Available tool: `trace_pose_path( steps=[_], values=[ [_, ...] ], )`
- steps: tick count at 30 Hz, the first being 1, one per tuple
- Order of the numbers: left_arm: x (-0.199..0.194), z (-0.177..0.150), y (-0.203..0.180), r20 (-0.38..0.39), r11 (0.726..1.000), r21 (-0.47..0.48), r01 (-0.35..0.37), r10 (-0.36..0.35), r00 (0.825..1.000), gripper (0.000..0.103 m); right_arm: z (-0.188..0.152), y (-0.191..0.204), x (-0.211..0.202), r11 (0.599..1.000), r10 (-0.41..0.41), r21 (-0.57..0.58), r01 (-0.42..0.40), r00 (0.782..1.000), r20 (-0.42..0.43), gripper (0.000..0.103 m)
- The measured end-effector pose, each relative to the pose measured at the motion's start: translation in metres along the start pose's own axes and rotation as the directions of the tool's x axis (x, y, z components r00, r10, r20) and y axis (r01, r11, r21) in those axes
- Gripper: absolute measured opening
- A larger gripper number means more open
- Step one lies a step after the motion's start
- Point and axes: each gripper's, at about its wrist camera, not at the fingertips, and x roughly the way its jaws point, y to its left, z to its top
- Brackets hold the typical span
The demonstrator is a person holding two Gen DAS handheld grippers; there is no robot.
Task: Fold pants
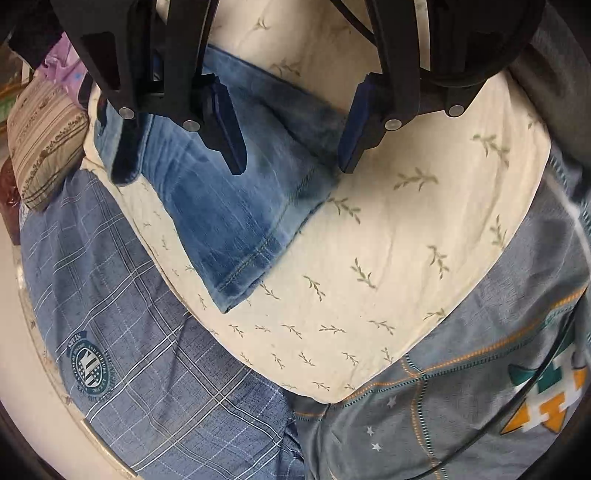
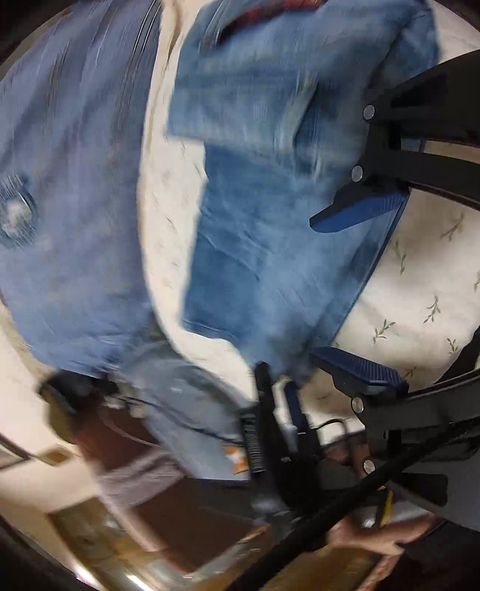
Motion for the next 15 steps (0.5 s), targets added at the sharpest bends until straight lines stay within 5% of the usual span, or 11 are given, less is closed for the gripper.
trace_pose_path(
  steps=[4, 8, 9, 12, 15],
  values=[
    [0.015, 0.009, 0.01, 0.003, 0.997, -0.078, -0.013, 0.014, 1.0, 0.024, -0.003, 0.018, 0.041, 0.995, -0.034, -0.093, 0.025, 0.994, -0.099, 0.052],
    [0.017, 0.014, 0.011, 0.017, 0.998, -0.07, -0.001, 0.003, 1.0, 0.013, -0.005, 0.03, 0.061, 0.986, -0.079, -0.157, 0.061, 0.991, -0.112, 0.044],
    [0.015, 0.014, 0.008, 0.027, 0.999, -0.048, -0.001, 0.003, 1.0, 0.011, -0.005, 0.035, 0.066, 0.979, -0.108, -0.183, 0.087, 0.988, -0.109, 0.027],
    [0.001, 0.011, 0.007, 0.05, 0.998, -0.039, 0.046, -0.044, 0.998, 0.006, -0.005, 0.046, 0.065, 0.972, -0.132, -0.209, 0.106, 0.985, -0.115, 0.005],
    [-0.013, 0.004, 0.011, 0.061, 0.999, -0.021, 0.042, -0.041, 0.997, 0.006, -0.003, 0.054, 0.042, 0.972, -0.125, -0.208, 0.108, 0.99, -0.069, 0.005]
  ],
)
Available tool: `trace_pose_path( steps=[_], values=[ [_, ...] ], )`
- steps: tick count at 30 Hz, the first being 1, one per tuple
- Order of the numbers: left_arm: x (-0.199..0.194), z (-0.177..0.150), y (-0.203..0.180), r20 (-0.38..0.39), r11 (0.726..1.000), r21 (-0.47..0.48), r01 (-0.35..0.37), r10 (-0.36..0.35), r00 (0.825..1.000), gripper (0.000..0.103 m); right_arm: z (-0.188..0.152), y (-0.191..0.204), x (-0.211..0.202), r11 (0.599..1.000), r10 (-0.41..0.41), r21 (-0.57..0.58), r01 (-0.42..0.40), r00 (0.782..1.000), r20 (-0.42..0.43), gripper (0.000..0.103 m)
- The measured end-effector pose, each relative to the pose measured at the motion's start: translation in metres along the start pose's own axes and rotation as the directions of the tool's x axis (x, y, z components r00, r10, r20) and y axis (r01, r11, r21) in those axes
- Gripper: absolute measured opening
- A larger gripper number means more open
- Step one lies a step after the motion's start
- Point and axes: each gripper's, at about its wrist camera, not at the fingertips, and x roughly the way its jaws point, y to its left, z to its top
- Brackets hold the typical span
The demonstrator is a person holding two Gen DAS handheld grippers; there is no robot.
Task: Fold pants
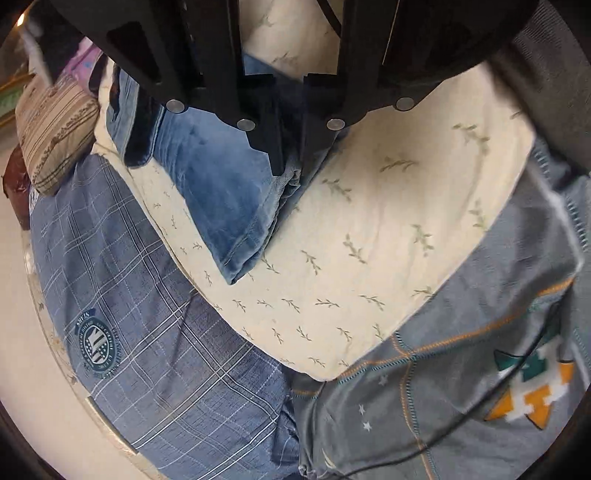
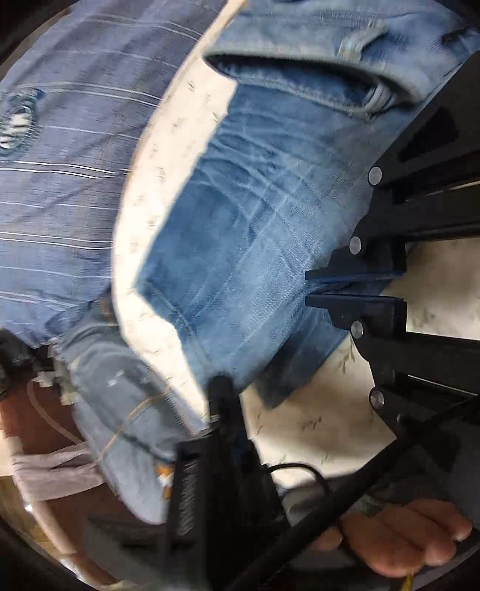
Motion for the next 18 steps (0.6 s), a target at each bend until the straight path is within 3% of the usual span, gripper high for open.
trace_pose_path(
  steps=[4, 7, 10, 11, 12, 15, 18],
  values=[
    [0.017, -0.007, 0.018, -0.079, 0.996, -0.058, -0.071, 0.066, 0.995, 0.01, -0.007, -0.004, 0.008, 0.999, 0.029, 0.025, -0.028, 0.999, -0.042, 0.005],
    [0.01, -0.006, 0.018, -0.057, 0.997, -0.06, -0.055, 0.052, 0.997, 0.016, -0.015, -0.012, 0.021, 0.995, 0.053, 0.082, -0.05, 0.998, -0.041, 0.008],
    [-0.003, -0.006, 0.025, -0.012, 0.992, -0.078, -0.103, 0.102, 0.995, 0.033, -0.011, -0.021, 0.01, 0.98, 0.126, 0.154, -0.123, 0.992, -0.013, 0.034],
    [-0.009, -0.006, 0.03, 0.009, 0.989, -0.105, -0.102, 0.104, 0.995, 0.034, -0.01, -0.024, 0.004, 0.975, 0.144, 0.171, -0.142, 0.99, 0.006, 0.05],
    [-0.011, -0.007, 0.033, 0.012, 0.988, -0.116, -0.104, 0.106, 0.994, 0.034, -0.009, -0.029, -0.004, 0.971, 0.143, 0.188, -0.147, 0.989, 0.035, 0.06],
    [-0.005, -0.015, 0.033, -0.038, 0.989, -0.113, -0.095, 0.091, 0.995, 0.034, -0.011, -0.038, -0.015, 0.966, 0.125, 0.22, -0.137, 0.99, 0.067, 0.061],
    [0.002, -0.019, 0.025, -0.073, 0.994, -0.102, -0.039, 0.031, 0.997, 0.037, -0.014, -0.048, -0.018, 0.956, 0.129, 0.257, -0.143, 0.989, 0.07, 0.061]
  ],
)
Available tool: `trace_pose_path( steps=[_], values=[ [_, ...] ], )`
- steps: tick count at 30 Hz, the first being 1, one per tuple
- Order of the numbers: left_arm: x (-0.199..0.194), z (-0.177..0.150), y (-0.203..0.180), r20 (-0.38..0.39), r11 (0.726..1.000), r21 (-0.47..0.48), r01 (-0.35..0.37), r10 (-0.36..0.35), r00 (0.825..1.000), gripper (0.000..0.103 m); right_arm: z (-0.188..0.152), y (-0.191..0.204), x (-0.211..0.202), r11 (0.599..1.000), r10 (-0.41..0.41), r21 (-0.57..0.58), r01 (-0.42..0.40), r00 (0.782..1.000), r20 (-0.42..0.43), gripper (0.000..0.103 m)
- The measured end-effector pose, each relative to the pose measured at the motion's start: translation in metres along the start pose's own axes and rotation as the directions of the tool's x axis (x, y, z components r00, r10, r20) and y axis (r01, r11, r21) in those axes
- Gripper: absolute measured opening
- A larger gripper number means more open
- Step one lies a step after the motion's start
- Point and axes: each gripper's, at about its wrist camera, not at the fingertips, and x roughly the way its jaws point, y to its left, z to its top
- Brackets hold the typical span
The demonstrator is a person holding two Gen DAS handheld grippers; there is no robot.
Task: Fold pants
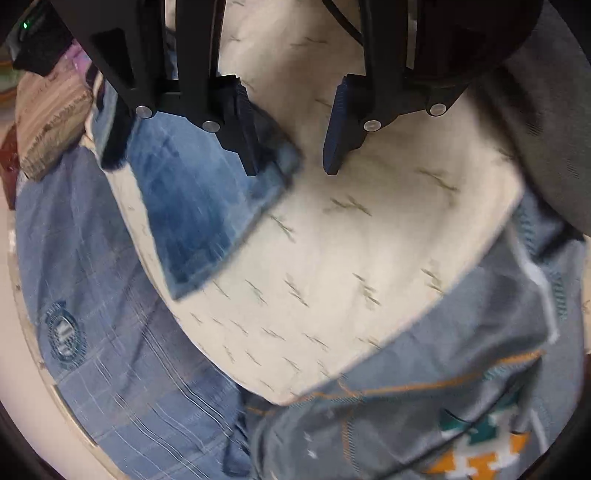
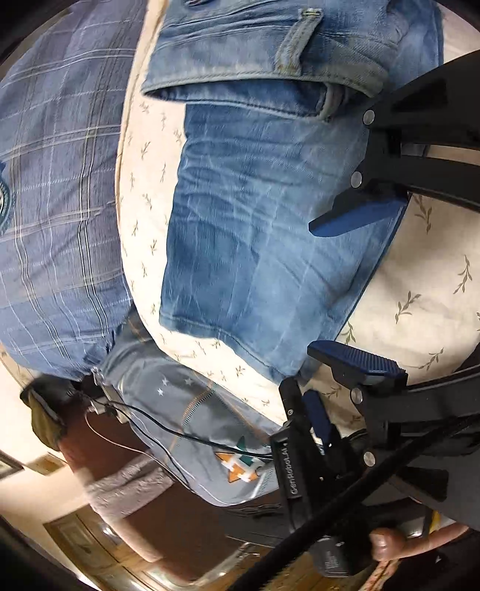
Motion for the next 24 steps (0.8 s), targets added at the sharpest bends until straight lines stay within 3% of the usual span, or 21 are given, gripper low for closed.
trace_pose_path(
  steps=[6, 11, 14, 17, 22, 24],
  values=[
    [0.008, 0.0, 0.001, -0.027, 0.998, -0.024, 0.065, -0.066, 0.997, 0.043, 0.0, -0.01, -0.002, 0.999, 0.018, 0.035, -0.018, 1.0, 0.0, 0.061],
    [0.015, 0.003, 0.001, -0.006, 0.997, -0.026, 0.069, -0.069, 0.998, 0.043, 0.0, -0.014, 0.002, 0.998, 0.02, 0.053, -0.02, 1.0, -0.004, 0.061],
    [0.014, 0.003, 0.006, 0.005, 0.996, -0.051, 0.072, -0.072, 0.997, 0.032, 0.001, -0.017, -0.001, 0.998, 0.026, 0.065, -0.026, 1.0, 0.001, 0.061],
    [0.017, 0.003, 0.015, -0.014, 0.991, -0.096, 0.096, -0.098, 0.995, 0.031, 0.002, -0.017, 0.0, 0.997, 0.028, 0.076, -0.028, 1.0, 0.0, 0.061],
    [0.02, -0.001, 0.017, -0.064, 0.985, -0.115, 0.13, -0.138, 0.988, 0.037, 0.001, -0.015, 0.003, 0.997, 0.027, 0.069, -0.027, 1.0, -0.012, 0.061],
    [0.019, -0.003, 0.012, -0.055, 0.99, -0.087, 0.108, -0.113, 0.992, 0.037, 0.0, -0.015, 0.004, 0.997, 0.029, 0.068, -0.028, 0.999, -0.015, 0.061]
  ],
)
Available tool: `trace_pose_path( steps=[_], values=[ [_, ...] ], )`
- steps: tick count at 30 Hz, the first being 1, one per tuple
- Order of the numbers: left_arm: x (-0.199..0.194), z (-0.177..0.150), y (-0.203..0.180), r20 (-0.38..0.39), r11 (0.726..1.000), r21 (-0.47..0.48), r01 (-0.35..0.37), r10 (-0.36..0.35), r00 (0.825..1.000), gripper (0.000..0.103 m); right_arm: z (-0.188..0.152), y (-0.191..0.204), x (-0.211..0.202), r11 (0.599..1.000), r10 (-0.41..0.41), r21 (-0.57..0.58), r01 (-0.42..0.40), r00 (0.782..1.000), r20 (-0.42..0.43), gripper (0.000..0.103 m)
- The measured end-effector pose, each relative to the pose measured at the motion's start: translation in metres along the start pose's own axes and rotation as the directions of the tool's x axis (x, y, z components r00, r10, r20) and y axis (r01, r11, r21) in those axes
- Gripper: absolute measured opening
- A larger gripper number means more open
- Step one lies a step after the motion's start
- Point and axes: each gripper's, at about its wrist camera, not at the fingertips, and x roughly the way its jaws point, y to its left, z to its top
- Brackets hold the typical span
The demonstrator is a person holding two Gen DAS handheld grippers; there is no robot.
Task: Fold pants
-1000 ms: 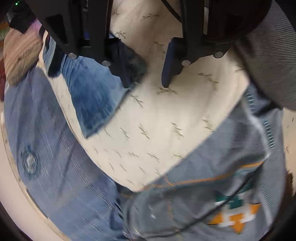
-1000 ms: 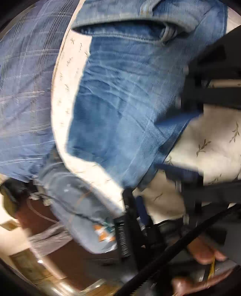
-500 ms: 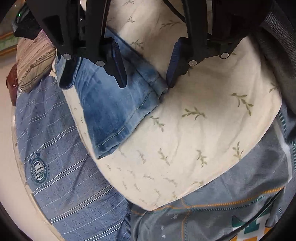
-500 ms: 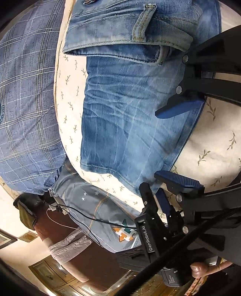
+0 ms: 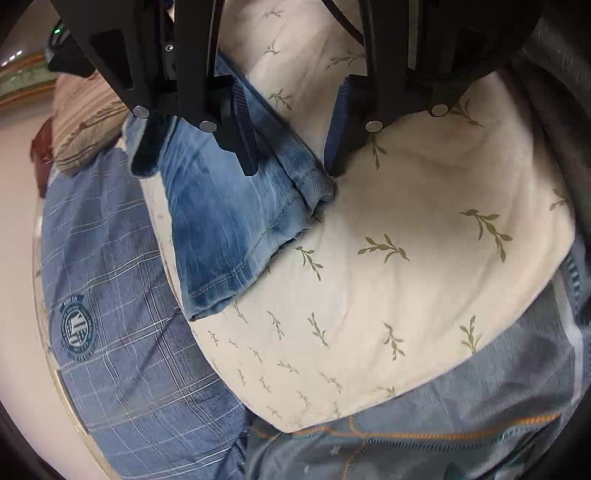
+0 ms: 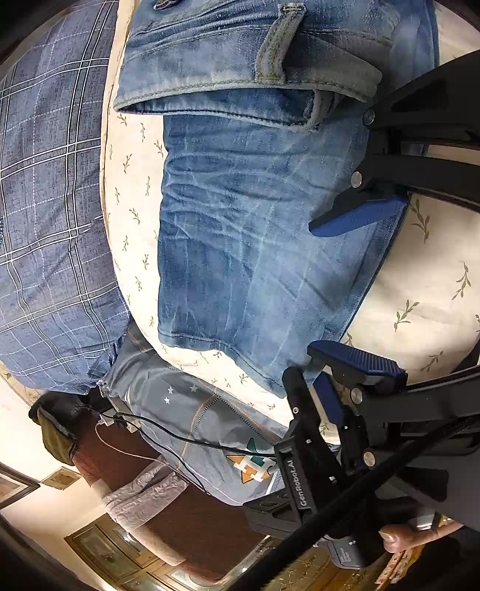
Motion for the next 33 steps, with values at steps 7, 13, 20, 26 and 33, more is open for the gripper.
trace_pose_path(
  steps=[7, 13, 20, 26, 33],
  values=[
    [0.017, 0.019, -0.013, 0.031, 0.999, -0.028, -0.04, 0.04, 0.999, 0.036, -0.001, -0.001, 0.002, 1.0, 0.004, 0.012, -0.004, 1.0, -0.003, 0.061],
    [0.01, 0.005, -0.026, 0.109, 0.996, 0.053, -0.077, 0.071, 0.992, 0.02, 0.001, -0.003, -0.003, 1.0, 0.008, 0.025, -0.008, 1.0, 0.009, 0.061],
    [0.016, 0.006, -0.049, 0.136, 0.977, 0.152, -0.149, 0.129, 0.982, 0.015, 0.029, -0.014, -0.007, 0.99, 0.109, 0.095, -0.105, 0.993, -0.034, 0.066],
    [-0.009, -0.034, -0.122, 0.296, 0.836, 0.504, -0.218, 0.071, 0.953, 0.013, 0.075, -0.023, -0.028, 0.961, 0.255, 0.135, -0.24, 0.962, -0.103, 0.081],
    [-0.022, -0.113, -0.178, 0.278, 0.608, 0.781, -0.142, -0.136, 0.951, 0.011, 0.121, -0.022, -0.066, 0.939, 0.344, 0.067, -0.338, 0.931, -0.124, 0.081]
  ],
)
